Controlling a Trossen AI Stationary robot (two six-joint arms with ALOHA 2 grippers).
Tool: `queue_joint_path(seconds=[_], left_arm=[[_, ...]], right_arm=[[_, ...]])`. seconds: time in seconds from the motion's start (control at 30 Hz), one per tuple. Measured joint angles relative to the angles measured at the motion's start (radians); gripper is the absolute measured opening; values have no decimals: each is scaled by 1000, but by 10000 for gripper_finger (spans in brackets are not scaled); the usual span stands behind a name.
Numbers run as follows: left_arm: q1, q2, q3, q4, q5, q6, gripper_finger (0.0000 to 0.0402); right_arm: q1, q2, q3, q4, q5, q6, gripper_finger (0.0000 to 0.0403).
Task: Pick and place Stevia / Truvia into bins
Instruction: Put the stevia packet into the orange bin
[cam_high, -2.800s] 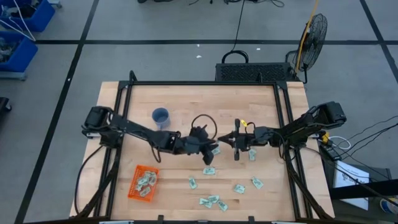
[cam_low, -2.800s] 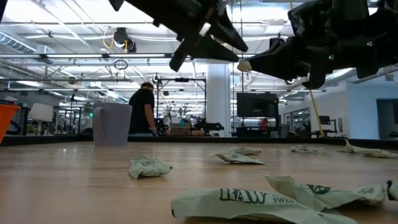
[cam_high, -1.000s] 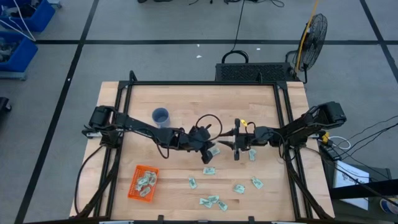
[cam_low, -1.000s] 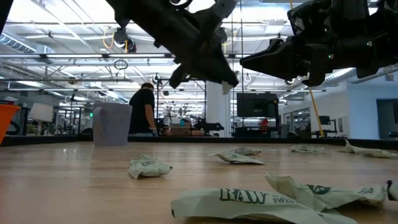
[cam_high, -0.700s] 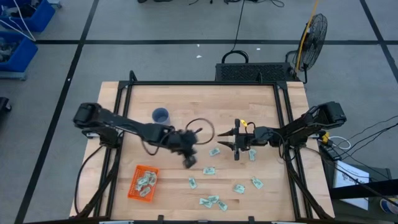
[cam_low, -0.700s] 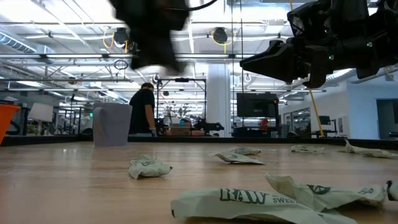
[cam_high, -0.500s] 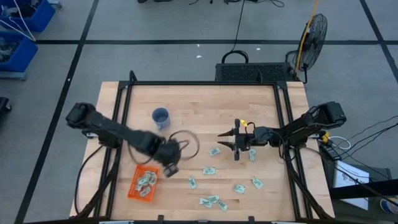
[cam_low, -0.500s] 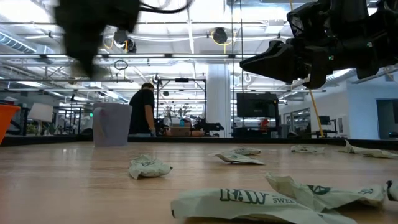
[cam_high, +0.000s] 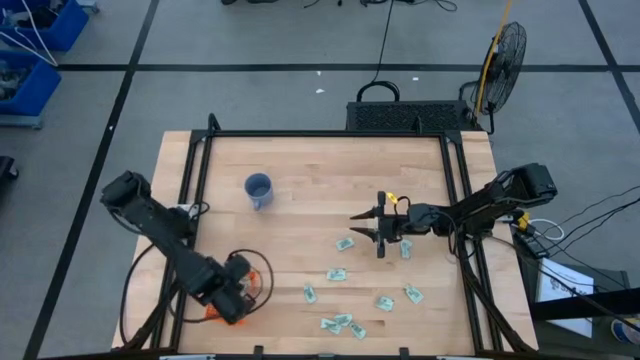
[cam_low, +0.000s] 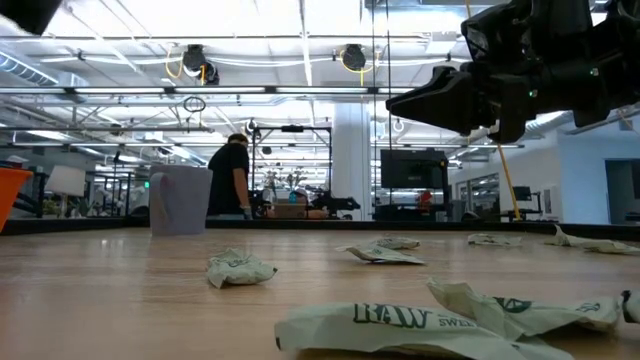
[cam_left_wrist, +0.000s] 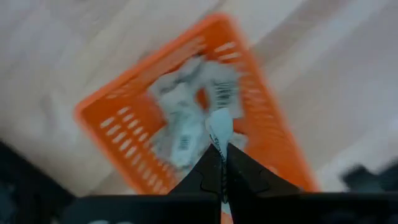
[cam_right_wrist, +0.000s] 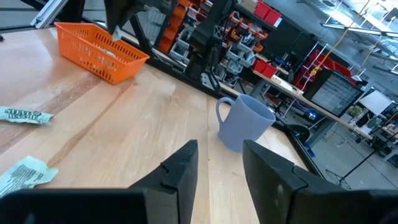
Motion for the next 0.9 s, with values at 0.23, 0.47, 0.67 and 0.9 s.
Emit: queue_joint_path(seconds=[0.23,0.47,0.67,0.9], left_arm=[[-43,1,-128,149,41,-126,23],[-38,1,-208,414,58,-92,9],[-37,1,-209,384,54,-91,24],[-37,1,-209,343,52,-89,82]], right_arm=[[0,0,0,3,0,0,118],[0,0,0,17,0,0,117],[0,0,0,17,0,0,116],[0,0,0,17,0,0,116]])
